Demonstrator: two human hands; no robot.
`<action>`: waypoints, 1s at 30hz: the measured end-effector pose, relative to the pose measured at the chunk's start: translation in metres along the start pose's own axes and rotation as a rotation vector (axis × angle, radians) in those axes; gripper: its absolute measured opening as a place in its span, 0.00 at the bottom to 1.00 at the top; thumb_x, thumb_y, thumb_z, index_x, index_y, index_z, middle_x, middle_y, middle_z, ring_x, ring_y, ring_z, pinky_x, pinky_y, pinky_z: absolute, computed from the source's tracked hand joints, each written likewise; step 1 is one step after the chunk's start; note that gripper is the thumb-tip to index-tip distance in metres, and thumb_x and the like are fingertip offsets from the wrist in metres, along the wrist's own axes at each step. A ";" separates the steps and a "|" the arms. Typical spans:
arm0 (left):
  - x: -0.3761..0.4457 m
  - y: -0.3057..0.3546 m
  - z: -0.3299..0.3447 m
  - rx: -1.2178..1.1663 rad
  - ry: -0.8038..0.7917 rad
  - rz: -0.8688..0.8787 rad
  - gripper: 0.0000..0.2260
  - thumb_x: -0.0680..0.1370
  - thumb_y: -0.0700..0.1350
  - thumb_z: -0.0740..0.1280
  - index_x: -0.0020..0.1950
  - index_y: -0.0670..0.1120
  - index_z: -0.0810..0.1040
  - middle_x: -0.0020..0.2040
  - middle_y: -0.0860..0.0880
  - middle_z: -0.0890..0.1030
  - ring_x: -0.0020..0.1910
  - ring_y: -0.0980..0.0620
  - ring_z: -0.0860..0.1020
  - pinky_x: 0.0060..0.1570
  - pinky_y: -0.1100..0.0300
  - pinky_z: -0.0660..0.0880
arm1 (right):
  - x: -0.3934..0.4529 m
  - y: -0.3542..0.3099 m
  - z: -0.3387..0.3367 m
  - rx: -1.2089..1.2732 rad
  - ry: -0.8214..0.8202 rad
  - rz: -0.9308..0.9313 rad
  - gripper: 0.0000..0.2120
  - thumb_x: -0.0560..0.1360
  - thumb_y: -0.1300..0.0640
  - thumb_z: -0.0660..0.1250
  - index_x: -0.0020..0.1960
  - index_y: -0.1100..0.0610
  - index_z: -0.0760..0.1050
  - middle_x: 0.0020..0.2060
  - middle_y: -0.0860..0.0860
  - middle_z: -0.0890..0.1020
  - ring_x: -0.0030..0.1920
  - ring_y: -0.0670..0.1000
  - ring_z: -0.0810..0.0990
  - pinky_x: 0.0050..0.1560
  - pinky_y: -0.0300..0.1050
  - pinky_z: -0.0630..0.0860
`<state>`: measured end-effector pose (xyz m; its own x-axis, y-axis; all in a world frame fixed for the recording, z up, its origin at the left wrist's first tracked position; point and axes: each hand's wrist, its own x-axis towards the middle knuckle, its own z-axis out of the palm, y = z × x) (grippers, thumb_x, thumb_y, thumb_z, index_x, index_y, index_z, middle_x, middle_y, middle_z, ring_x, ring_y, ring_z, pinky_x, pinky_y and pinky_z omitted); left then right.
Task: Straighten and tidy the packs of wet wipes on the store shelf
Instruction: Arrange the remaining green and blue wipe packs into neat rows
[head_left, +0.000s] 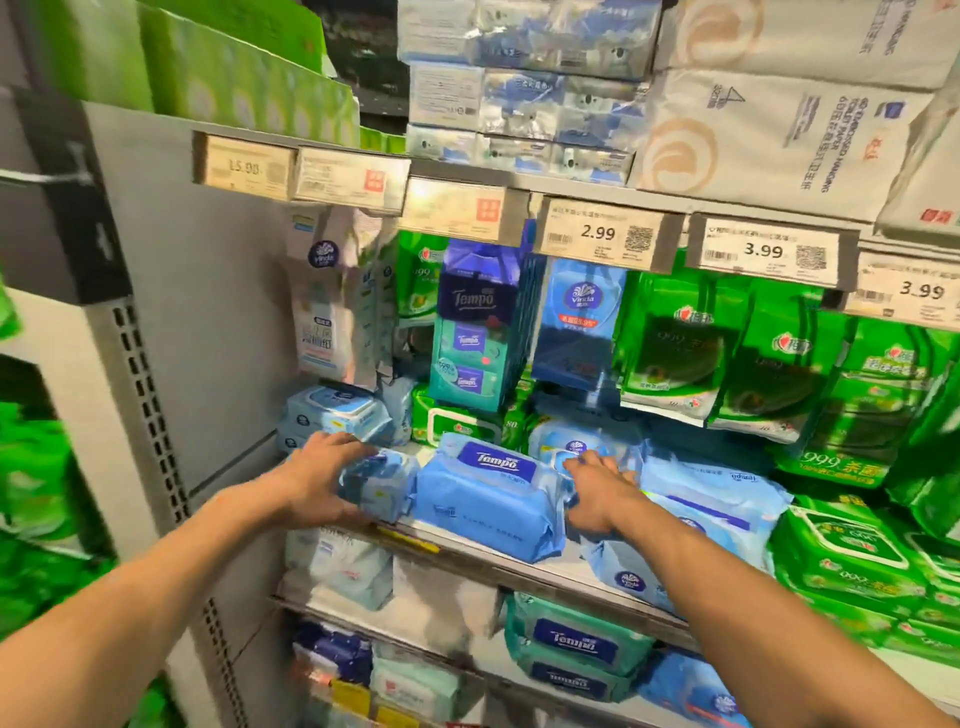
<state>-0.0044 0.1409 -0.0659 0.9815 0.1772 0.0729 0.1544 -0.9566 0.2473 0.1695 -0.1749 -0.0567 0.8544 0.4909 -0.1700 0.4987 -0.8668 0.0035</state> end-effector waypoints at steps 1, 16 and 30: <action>-0.005 -0.017 -0.004 -0.005 0.017 -0.015 0.46 0.57 0.72 0.63 0.69 0.48 0.72 0.65 0.46 0.74 0.65 0.44 0.71 0.66 0.54 0.66 | 0.004 -0.003 -0.002 -0.008 -0.009 0.012 0.28 0.73 0.54 0.66 0.71 0.53 0.64 0.69 0.55 0.64 0.70 0.60 0.62 0.66 0.56 0.62; 0.007 -0.068 -0.052 -0.218 0.094 -0.083 0.25 0.69 0.54 0.75 0.64 0.50 0.76 0.61 0.49 0.81 0.60 0.48 0.78 0.55 0.61 0.72 | -0.033 -0.161 -0.028 -0.060 0.325 -0.067 0.18 0.75 0.43 0.60 0.56 0.55 0.74 0.56 0.55 0.78 0.59 0.58 0.74 0.54 0.49 0.73; 0.077 -0.058 0.004 -0.093 0.226 -0.387 0.42 0.54 0.77 0.58 0.53 0.47 0.71 0.49 0.46 0.75 0.49 0.44 0.73 0.47 0.52 0.73 | 0.009 -0.198 -0.007 -0.085 0.187 -0.315 0.26 0.74 0.42 0.63 0.64 0.57 0.67 0.62 0.57 0.71 0.65 0.59 0.67 0.66 0.53 0.63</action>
<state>0.0630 0.2090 -0.0787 0.8028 0.5731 0.1645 0.4835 -0.7872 0.3829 0.0797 0.0016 -0.0518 0.6651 0.7467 0.0069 0.7449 -0.6642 0.0631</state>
